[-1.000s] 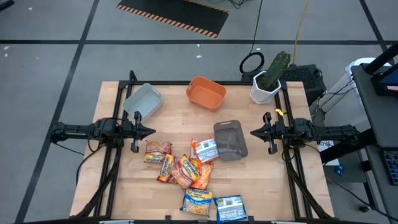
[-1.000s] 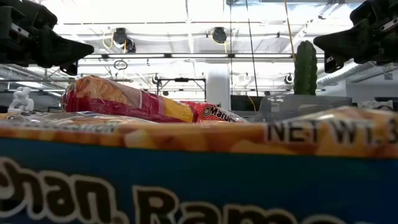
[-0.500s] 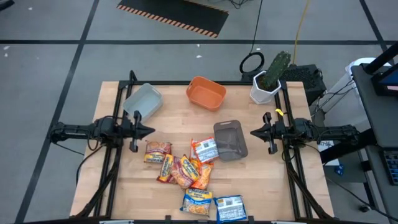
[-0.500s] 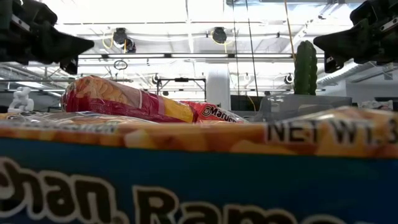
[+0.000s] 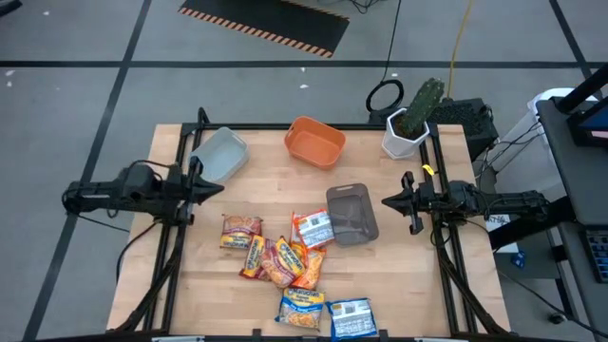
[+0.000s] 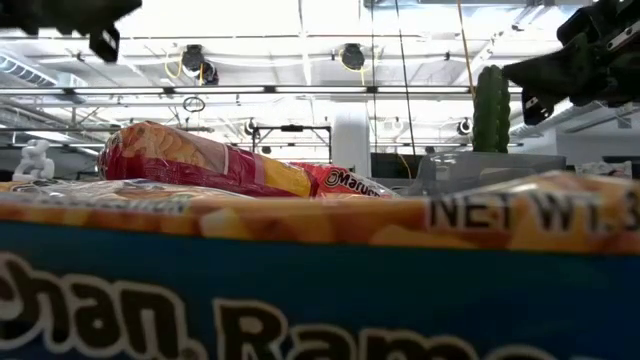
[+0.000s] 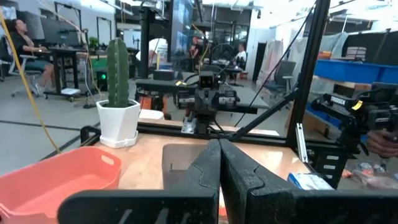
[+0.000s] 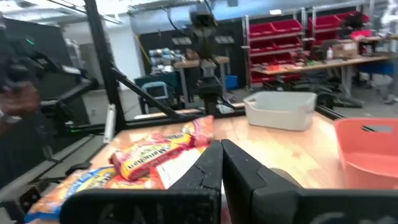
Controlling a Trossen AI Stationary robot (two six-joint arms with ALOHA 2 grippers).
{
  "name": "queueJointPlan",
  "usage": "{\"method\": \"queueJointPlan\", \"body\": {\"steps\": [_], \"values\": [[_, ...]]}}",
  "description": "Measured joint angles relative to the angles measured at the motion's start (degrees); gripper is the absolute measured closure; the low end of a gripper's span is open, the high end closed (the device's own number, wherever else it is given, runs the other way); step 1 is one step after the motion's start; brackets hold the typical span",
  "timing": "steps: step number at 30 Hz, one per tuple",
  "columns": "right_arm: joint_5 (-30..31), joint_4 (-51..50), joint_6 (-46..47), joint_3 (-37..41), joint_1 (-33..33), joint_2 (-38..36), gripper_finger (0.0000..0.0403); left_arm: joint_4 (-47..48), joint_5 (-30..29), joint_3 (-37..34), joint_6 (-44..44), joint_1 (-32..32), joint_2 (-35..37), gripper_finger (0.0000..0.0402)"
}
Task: Sort Maruchan noodles
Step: Put the right orange noodle pack into the black bin
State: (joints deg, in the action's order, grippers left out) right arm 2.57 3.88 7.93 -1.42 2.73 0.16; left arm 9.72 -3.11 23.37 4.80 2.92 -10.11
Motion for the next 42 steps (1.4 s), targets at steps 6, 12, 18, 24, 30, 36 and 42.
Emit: {"method": "queueJointPlan", "body": {"steps": [6,12,18,24,30,36,42], "values": [[4.47,-2.28,0.00,0.03,-0.01,0.14,0.0403,9.45,0.10,13.28,-0.51,0.28,-9.99,0.0398],[4.76,-2.12,0.68,0.03,-0.01,0.26,0.0403,13.82,0.14,20.09,-1.92,1.85,-19.98,0.0398],[4.74,-2.25,1.89,0.03,-0.01,0.26,0.0403,13.22,0.14,21.16,-1.83,3.01,-28.96,0.0398],[4.72,-2.69,1.91,0.03,-0.01,0.30,0.0403,9.81,0.14,21.23,0.30,3.15,-36.31,0.0398],[4.63,-3.04,3.37,0.03,-0.01,1.83,0.0403,3.70,0.12,21.23,-1.53,4.38,-43.44,0.0398],[4.65,-3.06,4.95,0.03,-0.01,4.19,0.0403,-1.45,0.10,21.23,-4.85,5.07,-50.42,0.0391],[4.65,-3.02,8.30,0.03,-0.01,6.36,0.0403,-1.43,0.09,21.23,-4.04,5.42,-55.10,0.0325]]}}
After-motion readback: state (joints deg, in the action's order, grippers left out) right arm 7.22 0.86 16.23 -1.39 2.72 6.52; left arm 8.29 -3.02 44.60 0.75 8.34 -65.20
